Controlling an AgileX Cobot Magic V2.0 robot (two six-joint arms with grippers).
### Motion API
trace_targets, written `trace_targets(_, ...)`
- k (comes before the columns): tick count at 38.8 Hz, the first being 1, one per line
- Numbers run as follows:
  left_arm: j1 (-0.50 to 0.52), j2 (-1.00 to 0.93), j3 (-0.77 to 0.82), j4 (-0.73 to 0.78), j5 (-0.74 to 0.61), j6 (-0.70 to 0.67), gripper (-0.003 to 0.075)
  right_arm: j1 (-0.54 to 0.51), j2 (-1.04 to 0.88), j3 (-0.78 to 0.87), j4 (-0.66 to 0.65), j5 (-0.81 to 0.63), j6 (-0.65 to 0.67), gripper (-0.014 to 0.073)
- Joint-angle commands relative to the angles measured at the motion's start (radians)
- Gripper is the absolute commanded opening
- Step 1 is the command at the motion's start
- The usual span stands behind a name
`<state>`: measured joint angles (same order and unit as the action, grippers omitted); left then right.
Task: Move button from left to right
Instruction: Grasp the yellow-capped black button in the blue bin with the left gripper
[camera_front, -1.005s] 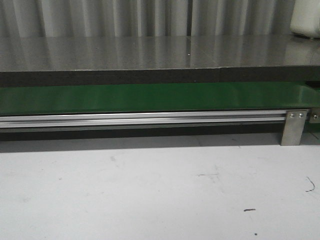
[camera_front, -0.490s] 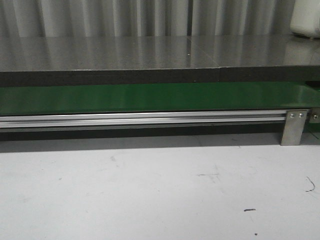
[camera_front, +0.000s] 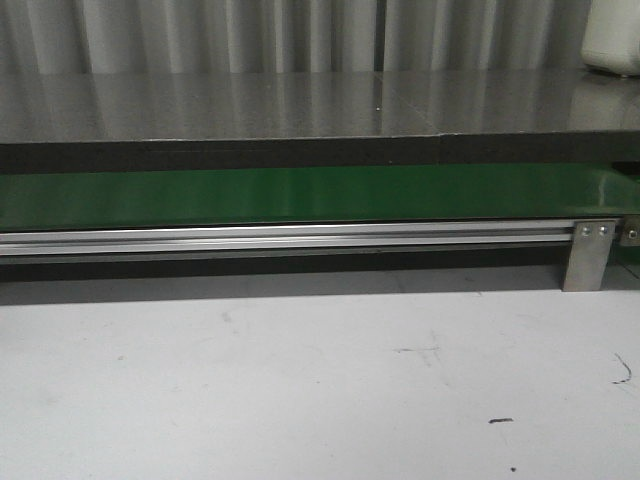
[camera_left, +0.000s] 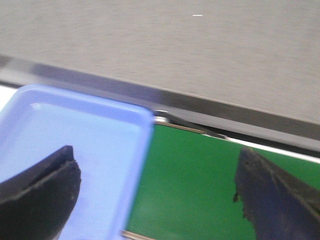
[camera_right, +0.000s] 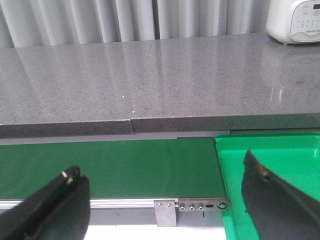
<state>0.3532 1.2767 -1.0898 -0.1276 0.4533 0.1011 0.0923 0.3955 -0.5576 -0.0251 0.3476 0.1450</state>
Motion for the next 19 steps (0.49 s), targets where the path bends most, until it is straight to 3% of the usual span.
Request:
trace_targets(1,0.076,0.069,-0.091,-0.002,-0.033,-0.013,0.0594,0.002,0.014,-0.036,-0.009,-0.075,-0.006,0.0633)
trace_targets(12,0.2,0.305,-0.252,0.033,0.087,0.042,0.0594,0.002,0.014,-0.036,-0.009,-0.075,-0.006,0.0633)
trace_targets(19,0.241,0.471,-0.373,0.036,0.247,0.127,0.0594,0.002,0.014,-0.036,-0.009,-0.075,-0.006,0.0633)
